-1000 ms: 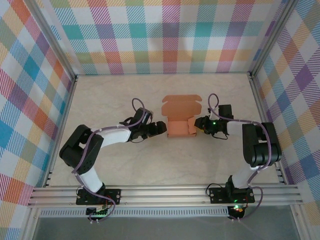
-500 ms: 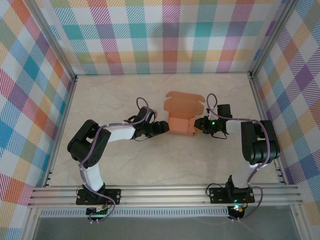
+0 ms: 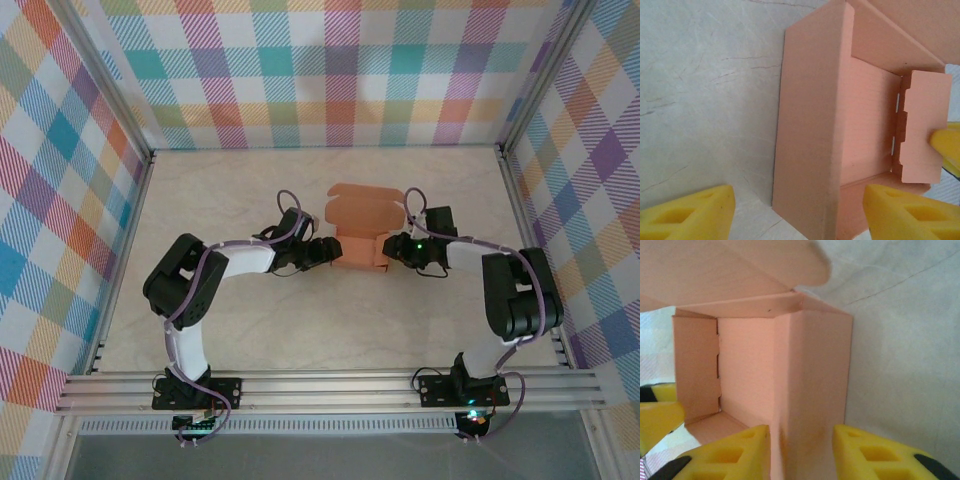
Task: Fold the paper box
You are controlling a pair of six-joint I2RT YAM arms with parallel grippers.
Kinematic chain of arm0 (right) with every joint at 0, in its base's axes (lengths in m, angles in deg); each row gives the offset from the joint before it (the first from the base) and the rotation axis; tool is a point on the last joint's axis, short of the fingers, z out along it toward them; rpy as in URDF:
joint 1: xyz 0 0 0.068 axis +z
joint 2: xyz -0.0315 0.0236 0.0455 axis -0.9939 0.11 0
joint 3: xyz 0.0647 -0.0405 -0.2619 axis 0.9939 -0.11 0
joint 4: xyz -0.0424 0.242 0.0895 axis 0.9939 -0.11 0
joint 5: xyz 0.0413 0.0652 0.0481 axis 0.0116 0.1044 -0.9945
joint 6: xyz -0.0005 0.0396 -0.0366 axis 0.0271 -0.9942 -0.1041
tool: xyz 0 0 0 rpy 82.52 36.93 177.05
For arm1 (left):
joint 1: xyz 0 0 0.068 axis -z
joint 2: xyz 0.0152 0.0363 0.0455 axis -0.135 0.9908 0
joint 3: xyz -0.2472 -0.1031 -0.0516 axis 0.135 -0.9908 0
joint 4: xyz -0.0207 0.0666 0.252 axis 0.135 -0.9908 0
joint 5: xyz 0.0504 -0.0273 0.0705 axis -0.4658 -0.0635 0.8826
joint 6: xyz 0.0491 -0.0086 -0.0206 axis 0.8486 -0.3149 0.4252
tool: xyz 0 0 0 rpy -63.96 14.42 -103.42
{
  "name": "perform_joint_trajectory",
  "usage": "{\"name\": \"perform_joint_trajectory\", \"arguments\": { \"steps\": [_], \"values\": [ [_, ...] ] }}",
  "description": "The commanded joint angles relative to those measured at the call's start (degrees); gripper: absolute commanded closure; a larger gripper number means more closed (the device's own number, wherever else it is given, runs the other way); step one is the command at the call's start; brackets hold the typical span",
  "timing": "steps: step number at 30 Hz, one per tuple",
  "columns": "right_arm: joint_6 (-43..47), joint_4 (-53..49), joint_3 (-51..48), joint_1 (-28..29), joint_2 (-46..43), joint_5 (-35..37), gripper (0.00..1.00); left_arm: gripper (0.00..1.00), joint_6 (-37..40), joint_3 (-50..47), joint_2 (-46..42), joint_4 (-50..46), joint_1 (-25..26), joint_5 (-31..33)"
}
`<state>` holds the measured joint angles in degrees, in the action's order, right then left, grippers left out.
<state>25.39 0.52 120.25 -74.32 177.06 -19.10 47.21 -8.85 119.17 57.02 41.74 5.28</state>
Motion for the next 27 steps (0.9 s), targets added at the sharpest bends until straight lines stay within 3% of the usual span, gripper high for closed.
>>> {"name": "perform_joint_trajectory", "arguments": {
  "steps": [1,8,12,14,27],
  "values": [
    [-1.9,2.0,-1.6,-0.1,-4.5,-1.2,0.58,0.37,-0.3,0.8,2.1,1.1,0.1,-1.2],
    [-6.3,7.6,-6.7,-3.8,-7.2,-4.9,0.58,0.45,-0.3,0.1,1.8,3.2,0.1,-1.4],
    [-7.9,10.7,-8.1,-5.4,-4.9,-8.9,0.61,0.48,-0.1,0.8,2.6,2.8,0.0,-1.6],
    [-8.5,12.4,-8.2,-5.4,-3.4,-10.6,0.63,0.53,-0.4,1.1,3.1,3.0,0.0,-2.0],
    [-9.7,16.4,-7.5,-5.4,2.1,-13.4,0.70,0.55,-0.3,1.4,3.6,2.2,0.0,-2.1]
  ]
}}
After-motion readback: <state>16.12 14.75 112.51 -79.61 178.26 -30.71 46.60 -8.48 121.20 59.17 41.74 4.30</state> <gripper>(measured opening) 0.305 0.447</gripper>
